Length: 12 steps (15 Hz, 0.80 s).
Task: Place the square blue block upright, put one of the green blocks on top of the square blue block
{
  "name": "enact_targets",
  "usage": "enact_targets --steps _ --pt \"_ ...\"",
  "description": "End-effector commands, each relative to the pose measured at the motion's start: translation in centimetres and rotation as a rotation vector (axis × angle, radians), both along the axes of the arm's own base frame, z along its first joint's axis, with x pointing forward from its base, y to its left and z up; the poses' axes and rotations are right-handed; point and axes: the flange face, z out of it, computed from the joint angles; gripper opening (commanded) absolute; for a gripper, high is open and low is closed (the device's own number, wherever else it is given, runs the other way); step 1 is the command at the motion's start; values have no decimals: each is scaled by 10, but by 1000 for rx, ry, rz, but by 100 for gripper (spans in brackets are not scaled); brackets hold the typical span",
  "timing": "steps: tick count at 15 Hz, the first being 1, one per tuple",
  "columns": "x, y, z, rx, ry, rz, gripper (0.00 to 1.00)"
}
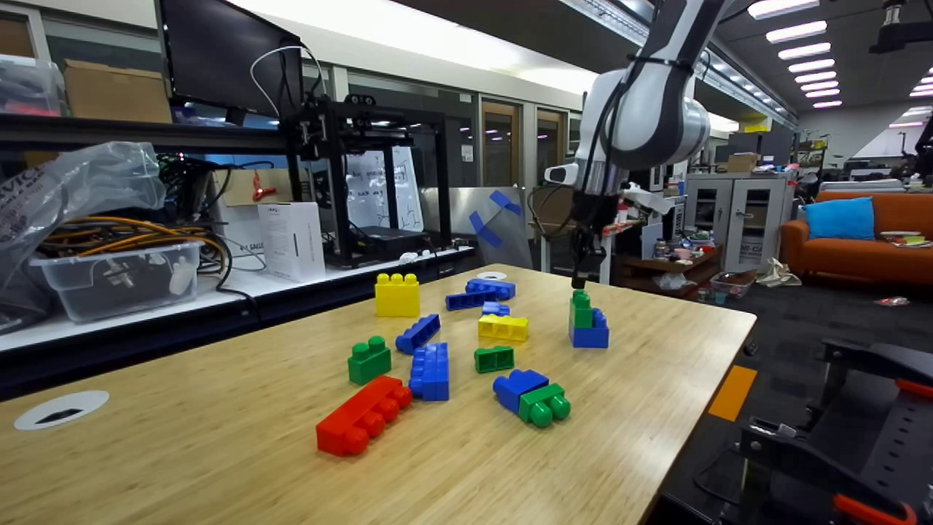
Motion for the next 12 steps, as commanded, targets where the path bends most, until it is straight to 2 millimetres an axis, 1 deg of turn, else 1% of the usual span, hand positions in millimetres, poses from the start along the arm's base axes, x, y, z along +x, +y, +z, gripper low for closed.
enact_targets --steps 1,3,6,8,12 --pt "8 12 35 -29 41 38 0" --pt "19 24 58 -36 60 49 0" --pt "36 38 83 -3 122 34 0" --pt "47 45 98 30 178 4 0" --pt "63 49 116 88 255 -121 0"
